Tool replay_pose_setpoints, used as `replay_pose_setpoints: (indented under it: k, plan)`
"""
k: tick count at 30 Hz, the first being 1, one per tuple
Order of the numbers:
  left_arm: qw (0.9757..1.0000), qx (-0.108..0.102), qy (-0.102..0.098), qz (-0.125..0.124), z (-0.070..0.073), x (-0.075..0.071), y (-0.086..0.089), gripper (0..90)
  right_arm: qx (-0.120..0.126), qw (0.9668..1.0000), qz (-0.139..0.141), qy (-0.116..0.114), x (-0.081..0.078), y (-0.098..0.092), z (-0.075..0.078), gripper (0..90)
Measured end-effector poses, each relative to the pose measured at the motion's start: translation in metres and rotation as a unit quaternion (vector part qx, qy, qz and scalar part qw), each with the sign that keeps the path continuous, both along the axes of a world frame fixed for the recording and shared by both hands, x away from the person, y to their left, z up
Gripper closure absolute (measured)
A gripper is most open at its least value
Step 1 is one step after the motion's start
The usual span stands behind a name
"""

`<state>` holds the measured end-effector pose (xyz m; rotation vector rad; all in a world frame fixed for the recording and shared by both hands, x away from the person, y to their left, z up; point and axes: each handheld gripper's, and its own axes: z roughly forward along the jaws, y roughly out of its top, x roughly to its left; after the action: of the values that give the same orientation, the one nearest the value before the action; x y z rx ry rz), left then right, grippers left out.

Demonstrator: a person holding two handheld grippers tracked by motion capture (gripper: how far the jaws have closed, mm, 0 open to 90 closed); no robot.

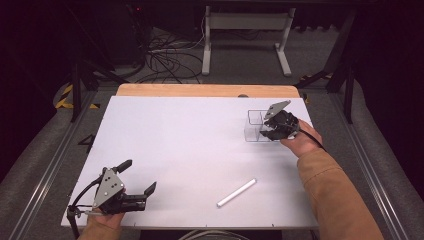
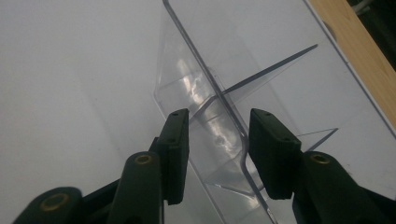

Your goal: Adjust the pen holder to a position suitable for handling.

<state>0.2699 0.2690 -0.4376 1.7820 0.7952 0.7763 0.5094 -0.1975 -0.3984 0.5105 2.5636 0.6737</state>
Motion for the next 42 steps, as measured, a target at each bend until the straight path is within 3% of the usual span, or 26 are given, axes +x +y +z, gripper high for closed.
replay_pose_setpoints:
  k: [14,20,35,38,41,42]
  plan:
    - [1.0,-0.001,0.002,-0.001,0.0,0.0,-0.001,3.5,-0.017,0.9998,0.009,0.003,0.001,0.006,-0.006,60.6]
    - [1.0,-0.002,0.002,0.0,0.0,0.001,0.0,3.5,-0.017,0.9998,0.006,-0.008,-0.001,0.007,-0.005,62.3]
    - [1.0,-0.002,0.003,0.0,0.0,0.001,-0.001,3.5,-0.043,0.997,0.064,-0.009,-0.013,0.013,0.007,85.7]
    - [1.0,0.002,0.002,0.0,0.0,0.001,-0.001,3.5,-0.025,0.9975,0.065,-0.013,-0.019,0.017,0.011,85.3]
    - [1.0,0.0,0.003,0.0,-0.001,0.001,-0.001,3.5,-0.025,0.9952,0.093,-0.02,-0.025,0.024,0.019,85.3]
    - [1.0,0.0,0.003,0.0,-0.001,0.001,-0.002,3.5,-0.017,0.9956,0.089,-0.025,-0.028,0.028,0.021,85.1]
